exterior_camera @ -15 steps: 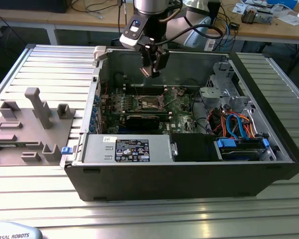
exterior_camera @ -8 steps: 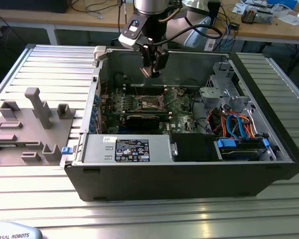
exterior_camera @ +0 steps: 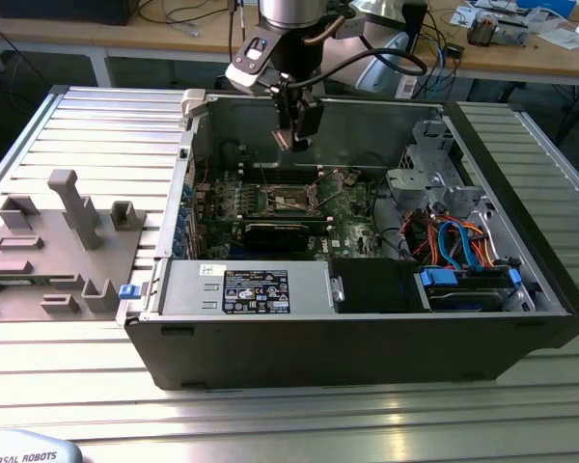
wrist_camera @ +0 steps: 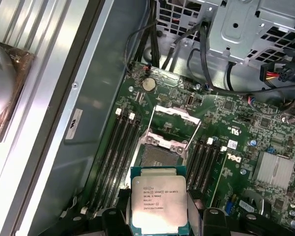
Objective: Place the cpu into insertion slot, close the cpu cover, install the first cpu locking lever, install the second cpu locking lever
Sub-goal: 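Place the cpu into insertion slot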
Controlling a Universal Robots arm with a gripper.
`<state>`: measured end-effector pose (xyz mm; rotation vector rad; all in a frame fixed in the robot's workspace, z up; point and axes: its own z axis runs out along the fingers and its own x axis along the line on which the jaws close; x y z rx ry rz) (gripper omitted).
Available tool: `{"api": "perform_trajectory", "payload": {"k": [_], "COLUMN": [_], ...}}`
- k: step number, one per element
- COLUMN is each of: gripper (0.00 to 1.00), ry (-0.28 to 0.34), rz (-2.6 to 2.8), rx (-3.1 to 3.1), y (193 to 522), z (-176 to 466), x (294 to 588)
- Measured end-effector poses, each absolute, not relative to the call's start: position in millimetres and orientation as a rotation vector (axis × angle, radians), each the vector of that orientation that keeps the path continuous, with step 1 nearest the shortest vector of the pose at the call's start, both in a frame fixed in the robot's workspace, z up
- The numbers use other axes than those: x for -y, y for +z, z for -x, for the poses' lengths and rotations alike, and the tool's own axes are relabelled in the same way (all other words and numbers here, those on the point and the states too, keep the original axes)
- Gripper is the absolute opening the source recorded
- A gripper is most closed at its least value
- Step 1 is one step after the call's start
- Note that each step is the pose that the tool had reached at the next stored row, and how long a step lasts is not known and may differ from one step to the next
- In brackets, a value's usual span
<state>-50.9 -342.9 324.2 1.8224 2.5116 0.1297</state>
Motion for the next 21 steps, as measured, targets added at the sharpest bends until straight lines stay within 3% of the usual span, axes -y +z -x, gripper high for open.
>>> {"api": "perform_trajectory", "payload": {"k": [21], "gripper": [0.54], "ry": [0.127], "rz": [-1.937], "rx": [-2.419], "y": [323.9], "z": [50.9], "x": [342.9]}}
